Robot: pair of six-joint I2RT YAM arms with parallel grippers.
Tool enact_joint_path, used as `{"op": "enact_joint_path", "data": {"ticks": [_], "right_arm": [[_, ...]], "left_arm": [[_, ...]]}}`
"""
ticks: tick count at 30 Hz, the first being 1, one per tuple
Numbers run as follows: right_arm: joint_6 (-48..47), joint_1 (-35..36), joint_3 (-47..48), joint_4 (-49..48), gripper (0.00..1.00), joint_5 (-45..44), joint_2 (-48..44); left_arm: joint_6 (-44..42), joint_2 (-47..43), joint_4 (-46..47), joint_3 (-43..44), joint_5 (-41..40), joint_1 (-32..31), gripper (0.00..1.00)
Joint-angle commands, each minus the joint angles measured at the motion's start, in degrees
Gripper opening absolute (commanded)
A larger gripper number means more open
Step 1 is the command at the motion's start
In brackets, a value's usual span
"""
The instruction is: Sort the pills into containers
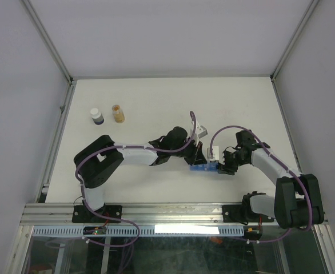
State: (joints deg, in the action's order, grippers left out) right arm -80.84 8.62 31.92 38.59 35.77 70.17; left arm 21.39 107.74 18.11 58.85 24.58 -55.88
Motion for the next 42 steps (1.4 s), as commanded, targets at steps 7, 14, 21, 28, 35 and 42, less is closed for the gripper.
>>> {"op": "enact_joint_path", "data": {"ticks": [7, 14, 21, 28, 35, 42], "right_arm": [[-4.2, 0.3, 2.1, 4.4, 0.4, -1.6, -0.2], [-13.1, -0.8, 4.2, 11.5, 0.4, -2.5, 1.4], [-19.4, -4.4, 4.4, 15.4, 0.4, -3.9, 2.1], [-21.2, -5.6, 3.3, 15.2, 0.4, -2.3, 2.0], [-22.6, -6.4, 3.6, 16.6, 0.4, -2.5, 1.3], [-23.2, -6.9, 3.9, 17.0, 0.4, -2.2, 1.6]], "left_arm": [[-17.3, -13.2, 15.9, -12.8, -4.6, -0.5, 0.24], [-27.1, -12.0, 43.8, -27.0, 2.7, -2.0, 0.53], [-32.0, -4.5, 55.7, -29.8, 1.0, -5.6, 0.69], [-34.8, -0.6, 51.1, -27.6, -6.9, -7.6, 0.71], [-33.8, 3.0, 49.3, -25.0, -9.6, -7.8, 0.71], [-35.4, 5.3, 45.3, -22.2, -10.1, -9.1, 0.7]]}}
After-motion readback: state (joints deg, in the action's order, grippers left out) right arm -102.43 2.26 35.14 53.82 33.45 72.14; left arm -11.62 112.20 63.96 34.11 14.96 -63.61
